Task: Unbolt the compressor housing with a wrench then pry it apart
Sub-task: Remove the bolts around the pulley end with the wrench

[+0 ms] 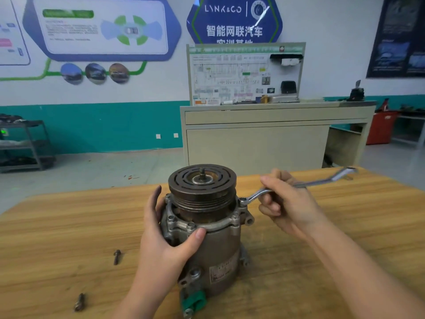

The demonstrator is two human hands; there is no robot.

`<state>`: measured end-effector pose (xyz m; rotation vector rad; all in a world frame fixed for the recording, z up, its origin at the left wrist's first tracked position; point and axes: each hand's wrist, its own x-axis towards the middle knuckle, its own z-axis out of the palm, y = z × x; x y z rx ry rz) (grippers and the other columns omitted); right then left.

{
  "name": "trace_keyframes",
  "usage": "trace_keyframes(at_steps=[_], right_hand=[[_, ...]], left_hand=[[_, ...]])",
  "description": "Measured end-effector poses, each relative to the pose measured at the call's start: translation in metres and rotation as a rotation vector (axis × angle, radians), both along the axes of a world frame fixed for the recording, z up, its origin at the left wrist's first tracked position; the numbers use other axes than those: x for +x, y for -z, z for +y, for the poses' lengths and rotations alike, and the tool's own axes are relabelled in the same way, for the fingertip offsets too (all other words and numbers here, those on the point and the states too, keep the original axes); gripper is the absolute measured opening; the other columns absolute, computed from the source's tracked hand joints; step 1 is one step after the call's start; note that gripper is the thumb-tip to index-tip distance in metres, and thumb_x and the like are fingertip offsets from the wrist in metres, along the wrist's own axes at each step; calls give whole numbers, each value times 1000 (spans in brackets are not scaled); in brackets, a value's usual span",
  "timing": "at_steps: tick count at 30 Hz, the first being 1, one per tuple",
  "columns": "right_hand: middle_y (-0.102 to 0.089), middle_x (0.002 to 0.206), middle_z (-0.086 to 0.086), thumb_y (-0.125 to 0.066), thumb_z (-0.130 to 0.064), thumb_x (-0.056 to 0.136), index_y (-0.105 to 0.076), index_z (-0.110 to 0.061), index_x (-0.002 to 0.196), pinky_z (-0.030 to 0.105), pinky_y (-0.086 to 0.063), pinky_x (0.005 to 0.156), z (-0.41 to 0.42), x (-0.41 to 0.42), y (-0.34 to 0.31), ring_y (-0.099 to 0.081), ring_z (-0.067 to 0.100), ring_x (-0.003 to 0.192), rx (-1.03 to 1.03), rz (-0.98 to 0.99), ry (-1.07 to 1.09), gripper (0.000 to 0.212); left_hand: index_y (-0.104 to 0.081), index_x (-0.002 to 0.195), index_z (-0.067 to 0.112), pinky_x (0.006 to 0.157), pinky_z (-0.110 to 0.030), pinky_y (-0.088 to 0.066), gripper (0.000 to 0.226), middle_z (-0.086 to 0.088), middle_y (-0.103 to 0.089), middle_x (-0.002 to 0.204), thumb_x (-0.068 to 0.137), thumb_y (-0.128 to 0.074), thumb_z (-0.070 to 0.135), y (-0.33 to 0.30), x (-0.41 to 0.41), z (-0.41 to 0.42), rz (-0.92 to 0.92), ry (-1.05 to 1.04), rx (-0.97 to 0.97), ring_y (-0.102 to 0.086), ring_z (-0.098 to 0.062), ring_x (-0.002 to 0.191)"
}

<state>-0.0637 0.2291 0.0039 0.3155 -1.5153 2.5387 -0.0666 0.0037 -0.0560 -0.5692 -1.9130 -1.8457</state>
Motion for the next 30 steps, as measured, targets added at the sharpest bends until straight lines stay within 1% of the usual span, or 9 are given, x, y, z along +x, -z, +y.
trace_keyframes(at_steps=[3,6,10,18,19,23,25,27,30], right_hand=[[-45,44,3,-63,-16,74,-41,-15,66,11,-22,29,-1,-8,-3,-34,3,30,-252,-186,-147,23],[-44,42,0,-65,-13,75,-42,-19,60,12,-22,27,0,-2,-12,-33,2,28,-421,-107,34,28],[-49,41,5,-56,2,89,-37,-20,46,15,-26,33,-8,18,-11,-37,10,31,73,172,426,52],[-51,51,14,-60,-8,88,-36,-7,56,22,-39,40,-40,37,-1,-47,14,39,594,379,757,40],[-48,51,12,-59,-10,88,-35,-10,55,25,-39,41,-45,40,-1,-46,14,41,700,428,802,41],[-38,55,-8,-55,-16,90,-29,-29,58,9,-28,44,-56,48,1,-38,3,47,980,573,828,43],[-36,53,-5,-57,-15,87,-31,-22,56,11,-26,45,-51,45,4,-35,3,47,890,509,801,41],[-38,50,5,-63,-5,86,-37,-10,57,13,-29,45,-36,36,5,-35,2,45,664,371,674,39],[-46,44,6,-60,6,82,-41,-18,51,17,-29,37,-7,15,-3,-38,10,34,257,178,218,45]], left_hand=[[-23,126,68,81,0,-41,98,24,-42,138,44,-76,69,-1,1,0,-8,-4,-6,-46,13,118],[-22,129,66,83,-3,-43,104,27,-41,138,40,-74,77,0,1,-1,-17,2,-7,-46,14,118],[-22,135,59,84,-2,-43,108,23,-42,139,42,-76,73,2,-1,-1,-6,9,-4,-48,10,120],[-21,131,62,84,2,-39,100,21,-42,140,47,-75,65,1,-1,0,2,-15,-12,-46,13,119],[-21,131,61,85,1,-39,100,21,-41,140,47,-75,64,1,0,0,4,-17,-10,-46,13,119],[-21,133,58,88,-1,-40,101,22,-42,138,48,-75,62,0,1,0,11,-11,-5,-46,11,121],[-21,135,55,89,-3,-41,102,23,-43,137,48,-75,60,1,0,0,14,-8,2,-47,11,120],[-22,136,55,87,-6,-44,104,25,-44,136,48,-76,60,2,0,0,4,-5,9,-47,11,120],[-22,135,58,84,-7,-45,104,29,-44,133,47,-77,61,2,0,0,-5,2,15,-48,10,119]])
